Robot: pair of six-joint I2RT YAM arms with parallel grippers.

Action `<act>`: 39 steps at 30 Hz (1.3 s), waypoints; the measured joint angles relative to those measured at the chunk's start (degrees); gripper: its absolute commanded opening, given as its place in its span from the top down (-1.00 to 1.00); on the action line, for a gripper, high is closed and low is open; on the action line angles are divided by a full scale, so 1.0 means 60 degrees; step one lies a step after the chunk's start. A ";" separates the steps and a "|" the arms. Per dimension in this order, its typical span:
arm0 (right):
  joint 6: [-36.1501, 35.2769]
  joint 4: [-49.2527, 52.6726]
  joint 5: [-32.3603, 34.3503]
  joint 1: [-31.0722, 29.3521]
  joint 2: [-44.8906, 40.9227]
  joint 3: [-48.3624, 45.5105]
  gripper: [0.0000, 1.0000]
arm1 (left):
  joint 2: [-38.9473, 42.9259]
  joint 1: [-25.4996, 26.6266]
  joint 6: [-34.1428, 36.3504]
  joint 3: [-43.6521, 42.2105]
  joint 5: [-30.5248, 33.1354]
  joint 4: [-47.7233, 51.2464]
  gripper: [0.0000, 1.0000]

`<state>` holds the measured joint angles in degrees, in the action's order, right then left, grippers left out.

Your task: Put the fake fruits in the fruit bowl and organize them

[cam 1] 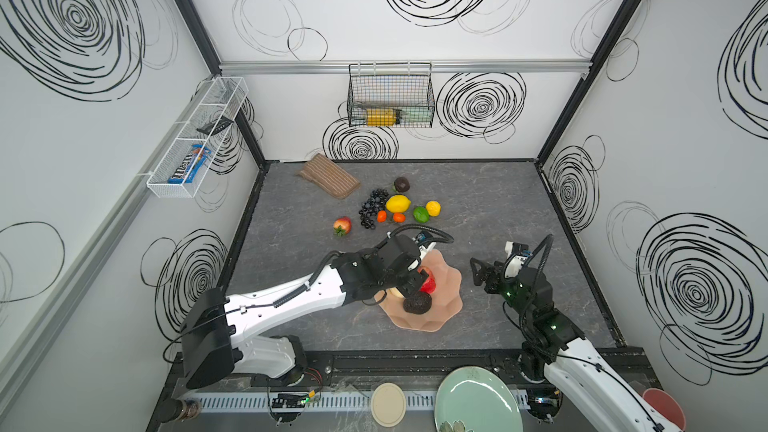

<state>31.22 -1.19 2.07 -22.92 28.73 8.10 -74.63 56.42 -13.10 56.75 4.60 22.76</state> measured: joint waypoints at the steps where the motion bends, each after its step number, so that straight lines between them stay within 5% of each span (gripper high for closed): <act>1: -0.0015 0.0004 -0.0098 0.0000 0.0208 0.0135 -0.87 | 0.0066 -0.0226 -0.0186 -0.0124 0.0011 0.0004 -0.24; 7: -0.0146 -0.0084 -0.0619 0.0000 0.0994 0.0976 -0.86 | -0.0299 -0.0918 -0.1322 -0.0266 0.0226 0.0204 -0.34; 18: -0.0182 -0.0120 -0.0925 -0.0007 0.0940 0.1158 -0.85 | -0.1311 -0.1377 -0.2707 -0.0627 -0.0229 0.0098 -0.18; 31: -0.0182 -0.0091 -0.0980 -0.0007 0.0707 0.0994 -0.85 | -0.2080 -0.1767 -0.3107 -0.0710 -0.0780 -0.0605 -0.17; 39: -0.0182 -0.0091 -0.0976 -0.0007 0.0707 0.0871 -0.85 | -0.2481 -0.1763 -0.3151 -0.0707 -0.1304 -0.0936 0.00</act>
<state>30.13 -1.74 -3.79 -22.96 32.97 13.32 -89.52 45.84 -32.01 52.51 -3.22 17.15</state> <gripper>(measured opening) 0.927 0.507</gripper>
